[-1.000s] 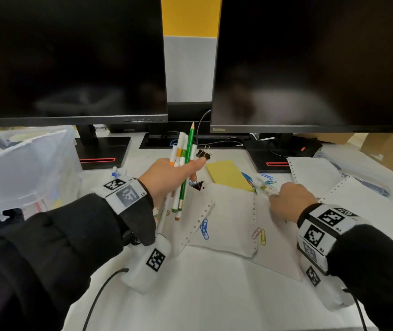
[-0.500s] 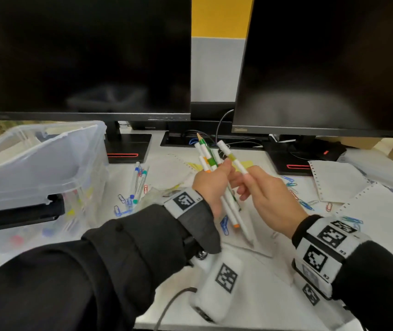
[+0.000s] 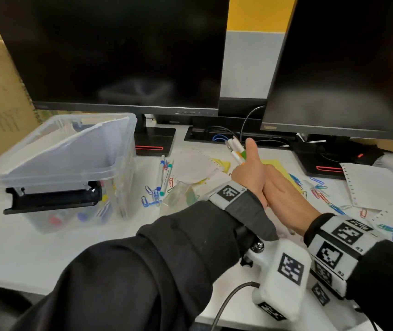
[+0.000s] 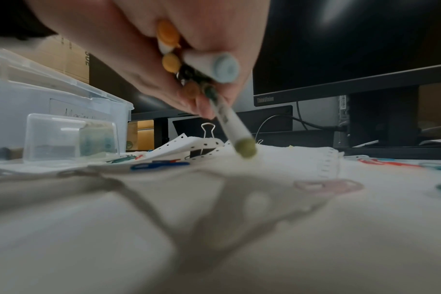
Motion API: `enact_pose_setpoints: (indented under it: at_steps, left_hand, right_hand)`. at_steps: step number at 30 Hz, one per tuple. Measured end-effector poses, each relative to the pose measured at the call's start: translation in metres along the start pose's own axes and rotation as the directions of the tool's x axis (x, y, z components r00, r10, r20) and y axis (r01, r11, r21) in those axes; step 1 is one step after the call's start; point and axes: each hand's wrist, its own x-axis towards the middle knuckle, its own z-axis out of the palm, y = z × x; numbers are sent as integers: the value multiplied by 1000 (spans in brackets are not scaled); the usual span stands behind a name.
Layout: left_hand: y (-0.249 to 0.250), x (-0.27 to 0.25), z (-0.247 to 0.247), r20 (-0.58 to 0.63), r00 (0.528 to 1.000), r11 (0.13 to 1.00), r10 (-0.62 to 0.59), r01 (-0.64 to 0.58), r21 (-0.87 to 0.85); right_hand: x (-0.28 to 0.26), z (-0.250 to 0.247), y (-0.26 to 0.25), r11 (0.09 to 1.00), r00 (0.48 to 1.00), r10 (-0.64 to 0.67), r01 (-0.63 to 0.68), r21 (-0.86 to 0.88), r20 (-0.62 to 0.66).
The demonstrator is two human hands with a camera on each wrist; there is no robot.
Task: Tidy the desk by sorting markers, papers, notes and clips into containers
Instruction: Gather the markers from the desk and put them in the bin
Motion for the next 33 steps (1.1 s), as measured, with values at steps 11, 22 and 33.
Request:
enact_pose_setpoints:
  at_steps: [11, 22, 33]
  left_hand:
    - [15, -8, -8, 235, 972, 994, -11, -15, 108]
    - [37, -7, -68, 167, 975, -392, -145, -212, 895]
    - [3, -19, -51, 409, 865, -248, -290, -480, 841]
  right_hand:
    - [-1, -4, -7, 997, 978, -83, 83, -8, -192]
    - [3, -9, -4, 990, 899, -31, -32, -135, -437]
    - [6, -8, 2, 973, 914, 104, -174, -149, -392]
